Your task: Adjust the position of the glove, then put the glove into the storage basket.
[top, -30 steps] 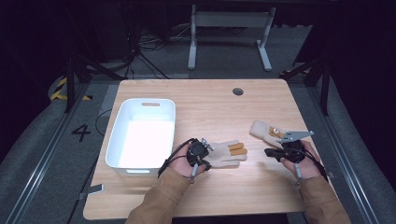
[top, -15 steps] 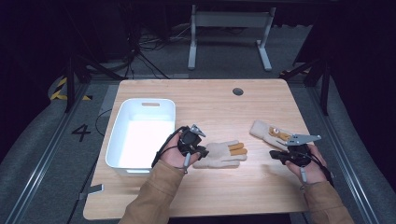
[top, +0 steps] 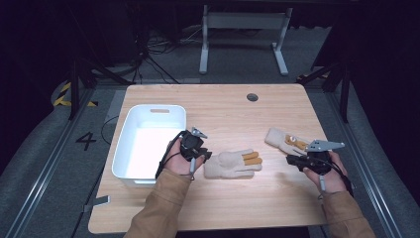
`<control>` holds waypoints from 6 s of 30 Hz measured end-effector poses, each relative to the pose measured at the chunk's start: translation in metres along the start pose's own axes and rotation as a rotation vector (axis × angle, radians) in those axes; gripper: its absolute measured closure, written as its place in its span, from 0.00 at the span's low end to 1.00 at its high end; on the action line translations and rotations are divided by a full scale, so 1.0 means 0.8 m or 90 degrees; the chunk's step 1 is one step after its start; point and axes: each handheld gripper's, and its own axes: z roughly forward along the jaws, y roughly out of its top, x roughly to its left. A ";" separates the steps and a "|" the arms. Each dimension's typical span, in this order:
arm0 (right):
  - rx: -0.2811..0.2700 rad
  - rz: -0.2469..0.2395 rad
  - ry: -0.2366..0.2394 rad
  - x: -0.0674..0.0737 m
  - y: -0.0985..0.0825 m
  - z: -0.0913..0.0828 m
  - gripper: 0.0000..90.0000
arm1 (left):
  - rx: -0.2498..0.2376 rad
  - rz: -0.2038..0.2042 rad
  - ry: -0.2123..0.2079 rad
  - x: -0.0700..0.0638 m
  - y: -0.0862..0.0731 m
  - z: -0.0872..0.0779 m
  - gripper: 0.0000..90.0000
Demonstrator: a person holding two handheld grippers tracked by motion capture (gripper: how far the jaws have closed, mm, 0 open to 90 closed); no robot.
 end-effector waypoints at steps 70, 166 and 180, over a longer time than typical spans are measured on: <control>0.025 -0.010 -0.127 -0.092 0.007 0.068 0.76 | 0.023 -0.012 -0.018 -0.023 -0.043 -0.037 0.69; -0.129 -0.239 0.204 0.071 0.140 0.057 0.79 | 0.004 0.004 -0.043 -0.028 -0.058 -0.055 0.68; -0.102 -0.247 0.247 0.097 0.135 0.082 0.79 | 0.005 0.003 -0.041 -0.028 -0.057 -0.055 0.68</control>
